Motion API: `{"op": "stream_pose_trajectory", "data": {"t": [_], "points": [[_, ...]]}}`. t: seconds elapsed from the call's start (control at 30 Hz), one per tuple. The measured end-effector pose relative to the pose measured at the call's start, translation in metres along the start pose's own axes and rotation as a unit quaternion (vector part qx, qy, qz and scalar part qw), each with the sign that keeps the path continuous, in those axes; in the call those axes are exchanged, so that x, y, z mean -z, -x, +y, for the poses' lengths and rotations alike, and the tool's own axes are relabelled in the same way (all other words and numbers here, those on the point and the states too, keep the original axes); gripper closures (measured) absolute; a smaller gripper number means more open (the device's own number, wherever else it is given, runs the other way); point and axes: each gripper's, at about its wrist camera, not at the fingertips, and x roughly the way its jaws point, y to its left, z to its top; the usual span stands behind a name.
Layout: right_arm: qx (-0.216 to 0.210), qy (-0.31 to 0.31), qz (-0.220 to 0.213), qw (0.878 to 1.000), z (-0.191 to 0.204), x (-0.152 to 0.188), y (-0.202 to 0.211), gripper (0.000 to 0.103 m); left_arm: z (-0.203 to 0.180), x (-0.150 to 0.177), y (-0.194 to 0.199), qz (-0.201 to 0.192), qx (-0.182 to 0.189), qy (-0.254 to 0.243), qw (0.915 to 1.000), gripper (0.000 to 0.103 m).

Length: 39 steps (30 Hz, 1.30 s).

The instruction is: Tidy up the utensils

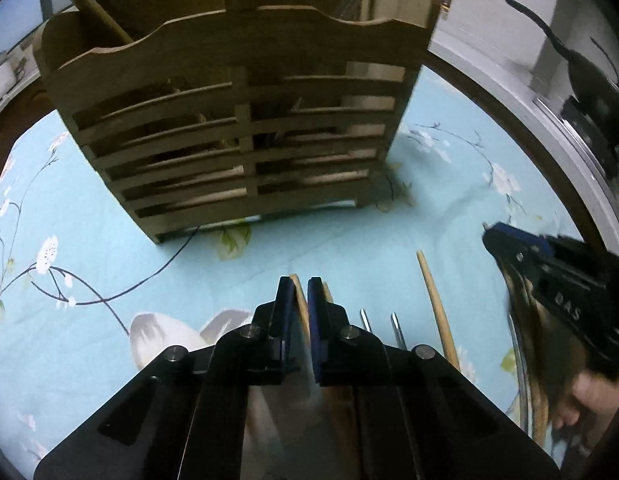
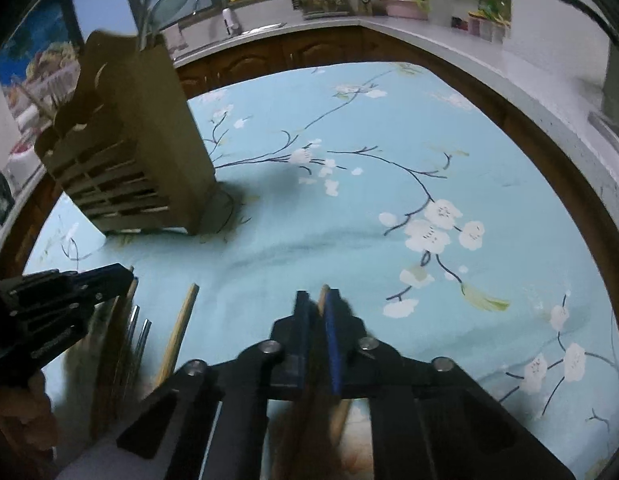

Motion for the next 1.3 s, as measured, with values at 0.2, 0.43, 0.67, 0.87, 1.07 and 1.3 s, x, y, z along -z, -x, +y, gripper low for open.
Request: {"op": "stream_pose_trajectory", "data": {"t": [0.2, 0.43, 0.67, 0.87, 1.07, 1.3], "points": [[-0.029, -0.005, -0.003, 1.0, 0.006, 0.004, 0.006, 0.098, 0.011, 0.008, 0.008, 0.0, 0.018, 0.014, 0.9997, 0.099], [-0.063, -0.011, -0.044, 0.997, 0.014, 0.003, 0.051, 0.099, 0.017, 0.026, 0.058, -0.047, 0.033, 0.034, 0.9978, 0.099], [-0.092, -0.012, -0.099, 0.991, 0.018, -0.003, 0.11, 0.099, 0.027, 0.033, 0.134, -0.12, 0.053, 0.056, 0.9898, 0.099], [-0.109, -0.004, -0.138, 0.984, 0.027, -0.007, 0.151, 0.099, 0.025, 0.038, 0.183, -0.166, 0.053, 0.055, 0.9831, 0.099], [-0.119, 0.006, -0.184, 0.976, 0.035, -0.012, 0.193, 0.099, 0.029, 0.045, 0.225, -0.209, 0.047, 0.058, 0.975, 0.099], [-0.13, 0.008, -0.209, 0.969, 0.039, -0.018, 0.21, 0.099, 0.034, 0.047, 0.246, -0.239, 0.036, 0.063, 0.9684, 0.099]]}}
